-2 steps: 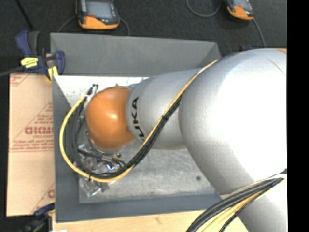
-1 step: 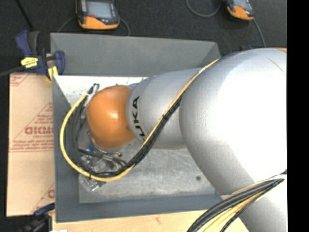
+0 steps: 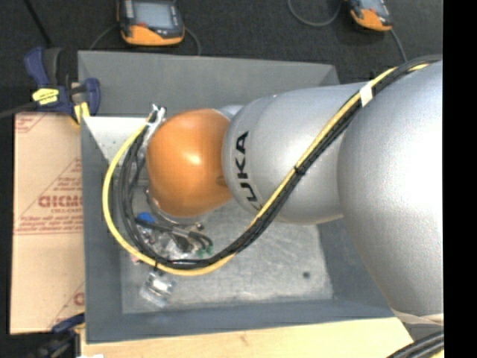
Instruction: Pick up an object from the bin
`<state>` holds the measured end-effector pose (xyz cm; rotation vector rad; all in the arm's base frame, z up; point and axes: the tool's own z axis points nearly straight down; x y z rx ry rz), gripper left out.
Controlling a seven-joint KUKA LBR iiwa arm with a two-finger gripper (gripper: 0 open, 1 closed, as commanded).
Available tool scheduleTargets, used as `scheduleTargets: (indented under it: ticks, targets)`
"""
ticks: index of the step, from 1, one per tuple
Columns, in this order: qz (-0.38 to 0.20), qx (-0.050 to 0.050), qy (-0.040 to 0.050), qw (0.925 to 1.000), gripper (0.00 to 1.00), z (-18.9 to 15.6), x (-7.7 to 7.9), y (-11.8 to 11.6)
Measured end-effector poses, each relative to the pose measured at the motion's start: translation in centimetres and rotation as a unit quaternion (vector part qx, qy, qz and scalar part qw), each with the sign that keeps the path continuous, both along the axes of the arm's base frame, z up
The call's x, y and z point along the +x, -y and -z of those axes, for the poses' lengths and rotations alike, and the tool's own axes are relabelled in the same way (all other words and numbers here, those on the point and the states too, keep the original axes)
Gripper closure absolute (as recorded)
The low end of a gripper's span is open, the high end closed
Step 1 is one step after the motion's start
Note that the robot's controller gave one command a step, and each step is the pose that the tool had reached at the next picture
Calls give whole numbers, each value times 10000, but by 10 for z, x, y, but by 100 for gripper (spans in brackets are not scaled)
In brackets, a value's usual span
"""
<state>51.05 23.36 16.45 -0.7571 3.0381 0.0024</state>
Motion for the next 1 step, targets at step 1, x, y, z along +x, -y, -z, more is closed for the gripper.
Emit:
scheduleTargets:
  ticks: [1]
  targets:
    - [-53,-1,7,10000,100,-80,-4,0]
